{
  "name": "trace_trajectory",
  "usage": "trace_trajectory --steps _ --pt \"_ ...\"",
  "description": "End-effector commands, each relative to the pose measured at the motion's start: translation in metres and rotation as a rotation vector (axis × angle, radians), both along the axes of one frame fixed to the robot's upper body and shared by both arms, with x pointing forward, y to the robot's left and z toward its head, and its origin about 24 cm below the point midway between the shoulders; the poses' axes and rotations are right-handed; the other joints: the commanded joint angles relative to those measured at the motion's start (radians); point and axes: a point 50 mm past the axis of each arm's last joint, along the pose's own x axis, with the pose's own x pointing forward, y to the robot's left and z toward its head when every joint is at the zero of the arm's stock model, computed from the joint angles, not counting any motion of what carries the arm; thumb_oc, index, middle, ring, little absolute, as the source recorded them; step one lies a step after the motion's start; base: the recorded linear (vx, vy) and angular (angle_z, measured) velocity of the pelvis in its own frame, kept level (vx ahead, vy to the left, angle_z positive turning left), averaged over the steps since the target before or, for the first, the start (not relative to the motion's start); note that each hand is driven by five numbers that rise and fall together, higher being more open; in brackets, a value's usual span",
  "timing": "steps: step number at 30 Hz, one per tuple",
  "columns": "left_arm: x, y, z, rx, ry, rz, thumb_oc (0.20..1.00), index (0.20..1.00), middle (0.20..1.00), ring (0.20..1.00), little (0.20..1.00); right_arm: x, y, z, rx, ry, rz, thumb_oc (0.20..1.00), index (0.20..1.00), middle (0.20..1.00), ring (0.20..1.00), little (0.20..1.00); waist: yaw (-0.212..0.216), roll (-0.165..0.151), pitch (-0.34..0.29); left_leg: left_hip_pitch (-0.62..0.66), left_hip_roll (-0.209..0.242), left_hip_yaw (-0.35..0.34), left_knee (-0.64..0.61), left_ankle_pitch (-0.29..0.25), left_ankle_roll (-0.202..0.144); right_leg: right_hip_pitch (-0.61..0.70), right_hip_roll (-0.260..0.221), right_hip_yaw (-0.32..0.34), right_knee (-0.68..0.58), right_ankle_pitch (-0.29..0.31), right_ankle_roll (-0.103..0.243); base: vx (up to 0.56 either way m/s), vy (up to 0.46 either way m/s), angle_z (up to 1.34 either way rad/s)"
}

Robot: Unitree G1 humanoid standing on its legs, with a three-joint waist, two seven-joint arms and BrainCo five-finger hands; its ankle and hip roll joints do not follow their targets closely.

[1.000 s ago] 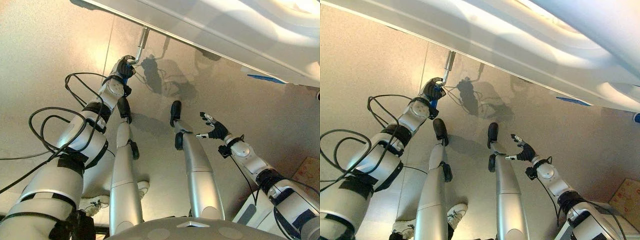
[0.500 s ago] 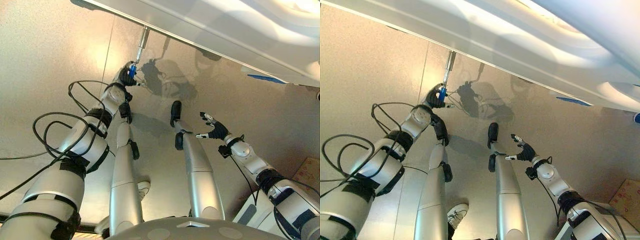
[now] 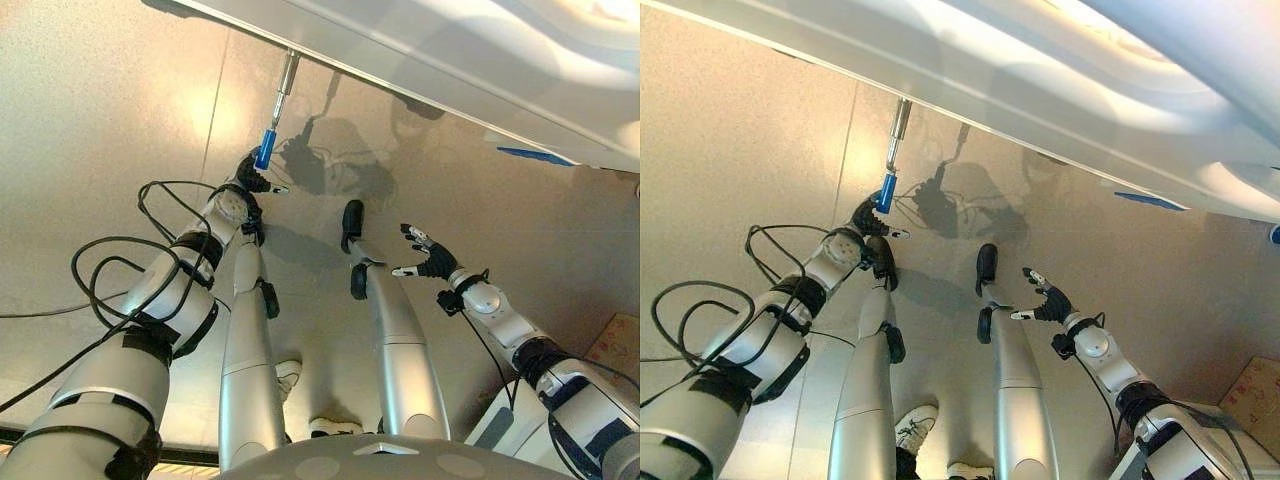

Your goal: Raise the hospital bed

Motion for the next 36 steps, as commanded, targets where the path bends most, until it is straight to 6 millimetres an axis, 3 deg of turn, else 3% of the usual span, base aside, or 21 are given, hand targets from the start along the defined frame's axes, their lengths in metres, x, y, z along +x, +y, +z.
trace_trajectory --steps 1,12,21,36 --pt "0.006 -0.005 0.015 -0.003 -0.037 -0.007 1.000 1.000 1.000 1.000 1.000 -0.016 -0.012 -0.004 -0.030 0.008 0.012 1.000 1.000 1.000 1.000 1.000 0.018 -0.019 0.029 0.026 -0.006 -0.014 0.148 -0.171 0.024 0.055 0.038 0.043 -0.250 0.219 0.072 0.00 0.000 0.00" --pt "0.008 -0.011 0.020 0.012 -0.051 -0.031 1.000 1.000 1.000 1.000 1.000 -0.018 -0.013 -0.007 -0.042 0.022 0.014 1.000 1.000 1.000 1.000 1.000 0.018 -0.018 0.028 0.029 -0.006 -0.013 0.147 -0.173 0.024 0.055 0.037 0.042 -0.247 0.217 0.072 0.00 0.000 0.00" --pt "0.017 -0.024 0.053 0.020 -0.154 -0.065 1.000 1.000 1.000 1.000 1.000 -0.019 -0.012 -0.007 -0.048 0.028 0.035 1.000 1.000 1.000 1.000 1.000 0.015 -0.019 0.033 0.026 -0.007 -0.013 0.145 -0.174 0.024 0.048 0.037 0.043 -0.244 0.213 0.075 0.00 0.000 0.00" --pt "0.020 -0.016 0.068 0.041 -0.185 -0.050 1.000 1.000 1.000 1.000 1.000 -0.023 -0.011 -0.003 -0.040 0.016 0.061 1.000 1.000 1.000 1.000 1.000 0.006 -0.018 0.037 0.003 -0.001 -0.008 0.169 -0.192 0.027 0.020 0.044 0.054 -0.224 0.200 0.076 0.00 0.000 0.00"
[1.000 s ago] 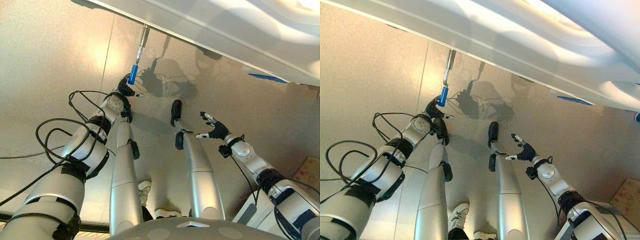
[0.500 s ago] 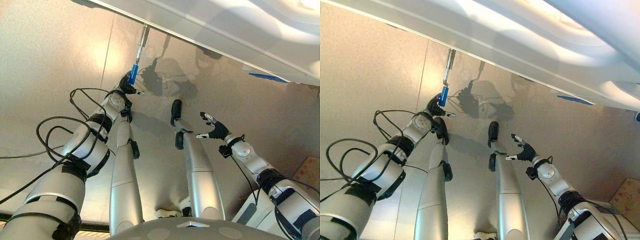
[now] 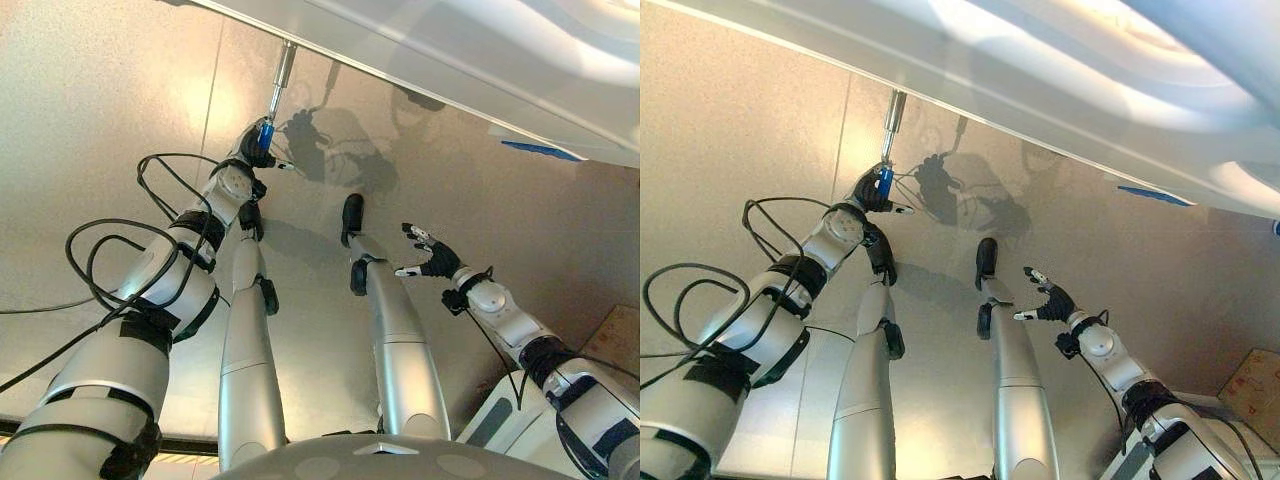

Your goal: Raise the hospital bed

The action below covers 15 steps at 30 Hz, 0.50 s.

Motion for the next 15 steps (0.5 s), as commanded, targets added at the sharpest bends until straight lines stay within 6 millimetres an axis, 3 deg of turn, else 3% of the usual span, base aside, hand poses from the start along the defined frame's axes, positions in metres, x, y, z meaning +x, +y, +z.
trace_trajectory --steps 1,15 --pt "0.006 -0.004 0.024 0.021 -0.068 -0.009 1.000 1.000 1.000 1.000 1.000 -0.022 -0.006 -0.008 -0.009 0.020 0.028 1.000 1.000 1.000 1.000 1.000 0.011 -0.017 0.020 0.021 -0.002 -0.017 0.173 -0.192 0.027 0.047 0.042 0.049 -0.225 0.200 0.076 0.00 0.000 0.00" --pt "0.006 0.007 0.022 0.015 -0.050 0.040 1.000 1.000 1.000 1.000 1.000 -0.023 -0.007 -0.001 -0.004 -0.009 0.043 1.000 1.000 1.000 1.000 1.000 0.008 -0.015 0.011 -0.012 0.002 -0.020 0.191 -0.197 0.029 0.016 0.041 0.049 -0.209 0.197 0.074 0.00 0.000 0.00"
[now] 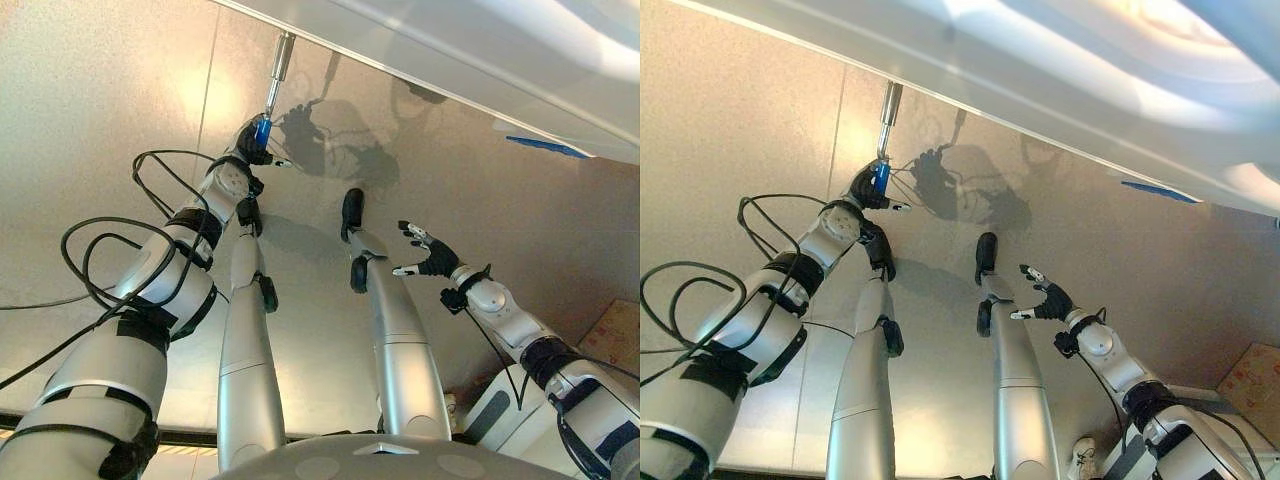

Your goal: Raise the hospital bed

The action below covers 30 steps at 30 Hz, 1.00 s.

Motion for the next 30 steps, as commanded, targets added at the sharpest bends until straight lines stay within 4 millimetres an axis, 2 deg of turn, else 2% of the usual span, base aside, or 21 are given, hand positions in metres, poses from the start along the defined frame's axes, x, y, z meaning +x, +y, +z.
trace_trajectory --steps 1,6,15,16,17,18,20,22,23,24,30 --pt "0.005 0.005 0.020 0.009 -0.047 0.039 1.000 1.000 1.000 1.000 1.000 -0.022 -0.011 -0.006 -0.022 0.014 0.022 1.000 1.000 1.000 1.000 1.000 0.009 -0.017 0.011 0.011 0.002 -0.021 0.182 -0.197 0.029 0.040 0.042 0.048 -0.221 0.196 0.074 0.00 0.000 0.00" --pt "0.004 0.012 0.018 -0.011 -0.037 0.067 1.000 1.000 1.000 1.000 1.000 -0.023 -0.013 -0.002 -0.013 0.002 0.026 1.000 1.000 1.000 1.000 1.000 0.005 -0.020 0.013 -0.009 0.003 -0.024 0.194 -0.201 0.031 0.025 0.043 0.049 -0.216 0.199 0.074 0.00 0.000 0.00" --pt "0.005 0.012 0.019 0.002 -0.034 0.065 1.000 1.000 1.000 1.000 1.000 -0.024 -0.014 -0.001 -0.013 -0.005 0.028 1.000 1.000 1.000 1.000 1.000 0.004 -0.018 0.012 -0.029 0.002 -0.029 0.207 -0.202 0.032 0.010 0.045 0.051 -0.212 0.199 0.074 0.00 -0.002 0.01" --pt "0.005 0.012 0.019 0.006 -0.034 0.063 0.915 0.915 0.915 0.915 0.915 -0.024 -0.013 0.000 -0.017 -0.010 0.031 1.000 1.000 1.000 1.000 1.000 0.005 -0.018 0.012 -0.029 0.003 -0.027 0.208 -0.203 0.031 0.010 0.045 0.050 -0.212 0.199 0.074 0.00 0.000 0.00" --pt "0.005 0.011 0.020 0.006 -0.035 0.063 0.715 0.715 0.715 0.715 0.715 -0.023 -0.013 0.001 -0.018 -0.013 0.034 1.000 1.000 1.000 1.000 1.000 0.004 -0.018 0.012 -0.028 0.004 -0.028 0.208 -0.204 0.032 0.009 0.045 0.050 -0.211 0.199 0.074 0.00 0.000 0.00" --pt "0.005 0.012 0.020 0.008 -0.036 0.063 0.548 0.548 0.548 0.548 0.548 -0.023 -0.013 0.002 -0.019 -0.017 0.036 1.000 1.000 1.000 1.000 1.000 0.005 -0.017 0.012 -0.028 0.004 -0.028 0.208 -0.204 0.032 0.009 0.046 0.051 -0.211 0.199 0.074 0.00 0.000 0.00" --pt "0.005 0.010 0.021 0.010 -0.038 0.060 0.354 0.354 0.354 0.354 0.354 -0.023 -0.011 0.002 -0.021 -0.019 0.044 1.000 1.000 1.000 1.000 1.000 0.005 -0.016 0.013 -0.027 0.004 -0.028 0.206 -0.202 0.031 0.011 0.046 0.053 -0.213 0.201 0.074 0.00 0.000 0.00" --pt "0.005 0.010 0.021 0.009 -0.041 0.057 0.325 0.325 0.325 0.325 0.325 -0.023 -0.011 0.002 -0.023 -0.020 0.045 1.000 1.000 1.000 1.000 1.000 0.005 -0.016 0.013 -0.025 0.004 -0.028 0.206 -0.202 0.031 0.011 0.046 0.053 -0.212 0.200 0.074 0.00 0.000 0.00" --pt "0.006 0.008 0.022 0.011 -0.044 0.050 0.216 0.216 0.216 0.216 0.216 -0.022 -0.011 0.003 -0.023 -0.020 0.049 1.000 1.000 1.000 1.000 1.000 0.006 -0.016 0.012 -0.023 0.004 -0.028 0.203 -0.202 0.031 0.013 0.045 0.053 -0.212 0.199 0.074 0.00 0.000 0.00" --pt "0.006 0.007 0.023 0.011 -0.046 0.046 0.200 0.200 0.200 0.200 0.200 -0.023 -0.011 0.003 -0.025 -0.020 0.051 1.000 1.000 1.000 1.000 1.000 0.007 -0.016 0.012 -0.022 0.003 -0.028 0.203 -0.202 0.031 0.014 0.045 0.053 -0.212 0.199 0.074 0.00 0.000 0.00" --pt "0.005 0.007 0.021 0.011 -0.042 0.045 0.200 0.200 0.200 0.200 0.200 -0.023 -0.012 0.004 -0.041 -0.026 0.056 1.000 1.000 1.000 1.000 1.000 0.007 -0.016 0.013 -0.018 0.000 -0.028 0.195 -0.199 0.030 0.019 0.043 0.049 -0.217 0.201 0.074 0.00 0.000 0.00"
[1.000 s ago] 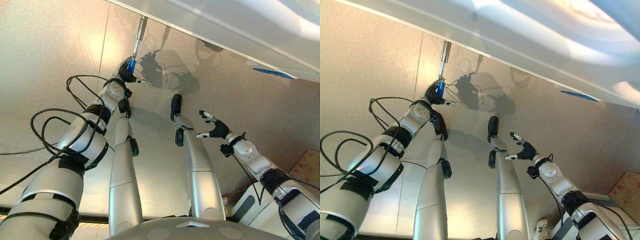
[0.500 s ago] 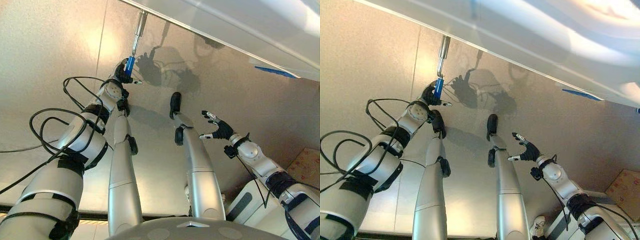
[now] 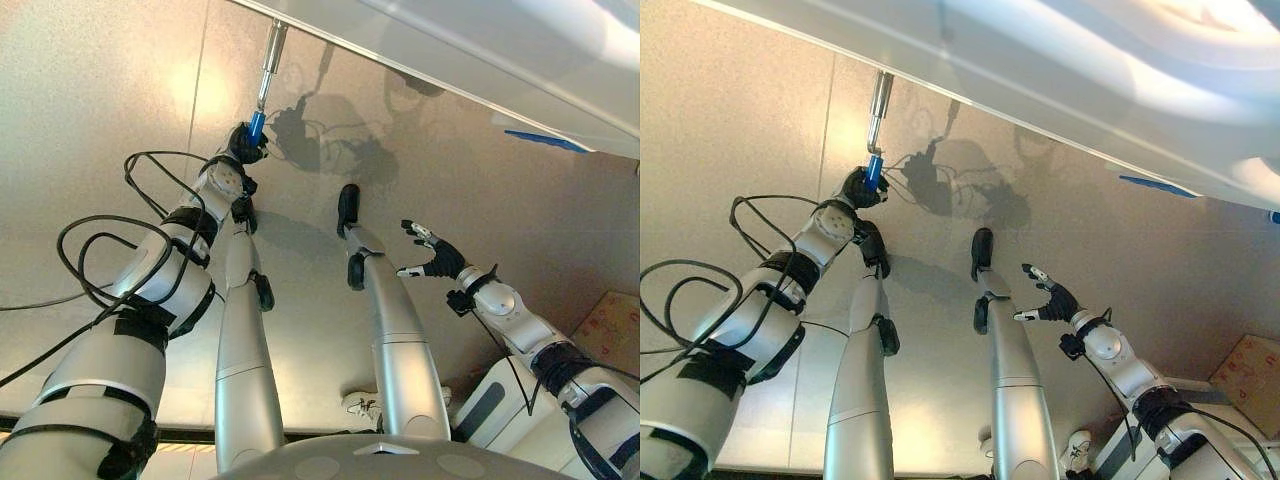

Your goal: Raise the hospital bed

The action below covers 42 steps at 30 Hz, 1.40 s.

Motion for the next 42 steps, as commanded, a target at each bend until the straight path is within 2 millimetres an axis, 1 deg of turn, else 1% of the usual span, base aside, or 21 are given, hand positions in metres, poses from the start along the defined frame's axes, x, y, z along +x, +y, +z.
trace_trajectory --steps 1,13,24,28,30,31,32,36,37,38,39,40,42 --pt "0.005 -0.006 0.020 0.026 -0.055 -0.015 0.200 0.200 0.200 0.200 0.200 -0.017 -0.007 -0.005 -0.036 0.002 0.033 1.000 1.000 1.000 1.000 1.000 0.024 -0.015 0.013 0.021 0.001 -0.015 0.186 -0.199 0.030 0.047 0.042 0.048 -0.217 0.201 0.074 0.00 0.000 0.00" --pt "0.004 -0.005 0.018 0.020 -0.052 -0.017 0.200 0.200 0.200 0.200 0.200 -0.018 -0.007 -0.007 -0.056 0.008 0.040 1.000 1.000 1.000 1.000 1.000 0.025 -0.015 0.009 0.025 0.001 -0.015 0.185 -0.199 0.028 0.051 0.041 0.048 -0.216 0.200 0.074 0.00 0.000 0.00" --pt "0.006 -0.014 0.020 0.036 -0.064 -0.045 0.200 0.200 0.200 0.200 0.200 -0.018 -0.006 -0.009 -0.070 0.016 0.051 1.000 1.000 1.000 1.000 1.000 0.026 -0.015 0.014 0.032 0.002 -0.016 0.184 -0.198 0.026 0.055 0.042 0.049 -0.215 0.199 0.072 0.00 0.000 0.00" --pt "0.006 -0.020 0.020 0.039 -0.069 -0.063 0.200 0.200 0.200 0.200 0.200 -0.018 -0.004 -0.008 -0.067 0.016 0.060 1.000 1.000 1.000 1.000 1.000 0.024 -0.016 0.018 0.037 0.003 -0.014 0.181 -0.197 0.025 0.056 0.043 0.050 -0.217 0.199 0.073 0.00 0.000 0.00" --pt "0.006 -0.027 0.021 0.036 -0.074 -0.086 0.200 0.200 0.200 0.200 0.200 -0.019 -0.003 -0.009 -0.061 0.019 0.064 1.000 1.000 1.000 1.000 1.000 0.023 -0.014 0.020 0.040 0.002 -0.013 0.178 -0.197 0.025 0.057 0.044 0.050 -0.217 0.198 0.073 0.00 0.000 0.00" --pt "0.006 -0.027 0.021 0.036 -0.074 -0.086 0.200 0.200 0.200 0.200 0.200 -0.019 -0.003 -0.009 -0.061 0.019 0.064 1.000 1.000 1.000 1.000 1.000 0.023 -0.014 0.020 0.040 0.002 -0.013 0.178 -0.197 0.025 0.057 0.044 0.050 -0.217 0.198 0.073 0.00 0.000 0.00" --pt "0.006 -0.032 0.021 0.039 -0.076 -0.102 0.200 0.200 0.200 0.200 0.200 -0.019 -0.003 -0.009 -0.064 0.021 0.063 1.000 1.000 1.000 1.000 1.000 0.022 -0.013 0.022 0.039 0.003 -0.012 0.180 -0.198 0.025 0.056 0.045 0.051 -0.215 0.198 0.073 0.00 0.000 0.00" --pt "0.006 -0.040 0.022 0.039 -0.084 -0.128 0.200 0.200 0.200 0.200 0.200 -0.019 -0.001 -0.010 -0.064 0.024 0.068 1.000 1.000 1.000 1.000 1.000 0.021 -0.013 0.023 0.042 0.005 -0.010 0.181 -0.198 0.023 0.057 0.046 0.053 -0.214 0.198 0.073 0.00 0.000 0.00" --pt "0.006 -0.047 0.022 0.034 -0.090 -0.151 0.200 0.200 0.200 0.200 0.200 -0.020 -0.001 -0.011 -0.066 0.029 0.070 1.000 1.000 1.000 1.000 1.000 0.019 -0.012 0.023 0.044 0.005 -0.009 0.179 -0.197 0.022 0.058 0.046 0.053 -0.216 0.198 0.073 0.00 0.000 0.00" --pt "0.006 -0.047 0.022 0.034 -0.090 -0.152 0.200 0.200 0.200 0.200 0.200 -0.020 -0.002 -0.011 -0.066 0.029 0.070 1.000 1.000 1.000 1.000 1.000 0.019 -0.012 0.023 0.044 0.005 -0.009 0.179 -0.197 0.022 0.059 0.046 0.053 -0.216 0.198 0.073 0.00 0.000 0.00" --pt "0.006 -0.052 0.022 0.028 -0.093 -0.167 0.200 0.200 0.200 0.200 0.200 -0.021 -0.002 -0.012 -0.067 0.030 0.069 1.000 1.000 1.000 1.000 1.000 0.019 -0.012 0.023 0.045 0.005 -0.008 0.179 -0.197 0.022 0.058 0.046 0.053 -0.214 0.197 0.073 0.00 0.000 0.00" --pt "0.005 -0.062 0.023 0.010 -0.103 -0.194 0.200 0.200 0.200 0.200 0.200 -0.021 -0.003 -0.013 -0.072 0.032 0.067 1.000 1.000 1.000 1.000 1.000 0.019 -0.010 0.022 0.047 0.005 -0.007 0.176 -0.196 0.021 0.058 0.046 0.052 -0.213 0.197 0.073 0.00 0.000 0.00" --pt "0.005 -0.066 0.023 0.001 -0.105 -0.206 0.200 0.200 0.200 0.200 0.200 -0.022 -0.003 -0.013 -0.072 0.034 0.066 1.000 1.000 1.000 1.000 1.000 0.020 -0.008 0.023 0.049 0.005 -0.007 0.174 -0.196 0.021 0.058 0.046 0.052 -0.211 0.196 0.072 0.00 0.000 0.00"
